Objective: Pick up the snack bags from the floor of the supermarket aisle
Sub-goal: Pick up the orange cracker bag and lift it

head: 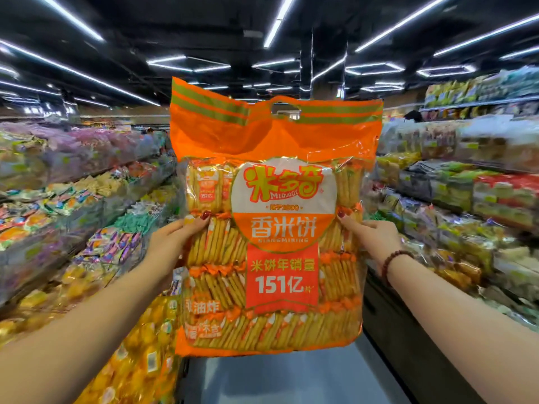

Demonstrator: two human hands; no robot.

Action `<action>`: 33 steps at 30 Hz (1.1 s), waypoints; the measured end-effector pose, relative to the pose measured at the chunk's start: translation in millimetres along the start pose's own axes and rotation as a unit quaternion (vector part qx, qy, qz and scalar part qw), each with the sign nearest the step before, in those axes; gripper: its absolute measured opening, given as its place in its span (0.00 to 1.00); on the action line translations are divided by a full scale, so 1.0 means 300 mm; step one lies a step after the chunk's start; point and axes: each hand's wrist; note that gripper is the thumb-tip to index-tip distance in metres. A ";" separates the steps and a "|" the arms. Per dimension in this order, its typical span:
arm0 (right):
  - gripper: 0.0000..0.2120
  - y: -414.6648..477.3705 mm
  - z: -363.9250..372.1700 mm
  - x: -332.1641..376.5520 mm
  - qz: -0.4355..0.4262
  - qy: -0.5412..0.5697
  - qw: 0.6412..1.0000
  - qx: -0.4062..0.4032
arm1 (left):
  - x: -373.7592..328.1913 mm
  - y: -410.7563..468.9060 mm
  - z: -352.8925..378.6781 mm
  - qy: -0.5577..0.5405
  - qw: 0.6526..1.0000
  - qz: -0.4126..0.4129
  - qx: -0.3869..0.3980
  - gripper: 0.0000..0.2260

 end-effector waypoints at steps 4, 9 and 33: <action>0.19 0.254 0.106 -0.042 0.008 -0.009 1.000 -0.021 | 0.058 0.244 0.120 -0.024 1.000 -0.006 0.000 0.03; 0.21 0.615 0.239 -0.127 0.017 -0.028 0.999 -0.018 | 0.190 0.543 0.291 -0.041 0.999 -0.022 -0.015 0.03; 0.45 2.354 1.106 -0.469 0.039 -0.094 0.992 -0.073 | 0.719 2.267 0.981 -0.064 0.991 -0.062 -0.095 0.10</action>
Point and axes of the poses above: each hand's wrist, its own y-axis towards the middle knuckle, its own z-axis out of the palm, x = y × z, and after that the axes turned 7 degrees about -x, right-handed
